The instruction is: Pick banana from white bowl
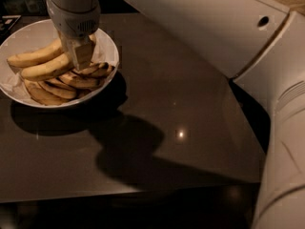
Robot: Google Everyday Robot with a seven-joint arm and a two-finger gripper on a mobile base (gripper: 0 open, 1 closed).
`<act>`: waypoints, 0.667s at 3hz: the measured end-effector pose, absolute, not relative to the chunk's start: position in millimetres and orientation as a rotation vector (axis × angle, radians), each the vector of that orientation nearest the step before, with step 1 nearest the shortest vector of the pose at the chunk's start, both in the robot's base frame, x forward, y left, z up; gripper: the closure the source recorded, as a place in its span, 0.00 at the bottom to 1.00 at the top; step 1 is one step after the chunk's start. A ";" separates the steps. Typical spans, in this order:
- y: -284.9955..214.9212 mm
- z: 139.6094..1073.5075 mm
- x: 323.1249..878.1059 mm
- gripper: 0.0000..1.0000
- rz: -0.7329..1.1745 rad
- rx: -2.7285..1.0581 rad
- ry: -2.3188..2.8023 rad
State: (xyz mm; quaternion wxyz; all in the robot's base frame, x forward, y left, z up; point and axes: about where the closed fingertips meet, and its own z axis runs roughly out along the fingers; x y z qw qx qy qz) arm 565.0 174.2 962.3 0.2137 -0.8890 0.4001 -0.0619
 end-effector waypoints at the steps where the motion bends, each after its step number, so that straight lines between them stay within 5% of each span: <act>1: 168.1 980.2 555.8 1.00 -0.168 -2.413 1.075; 2: 158.1 996.3 538.3 1.00 -0.128 -2.341 1.003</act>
Offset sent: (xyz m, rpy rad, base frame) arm -0.0457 -0.0420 0.0583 0.3058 -0.0694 0.0805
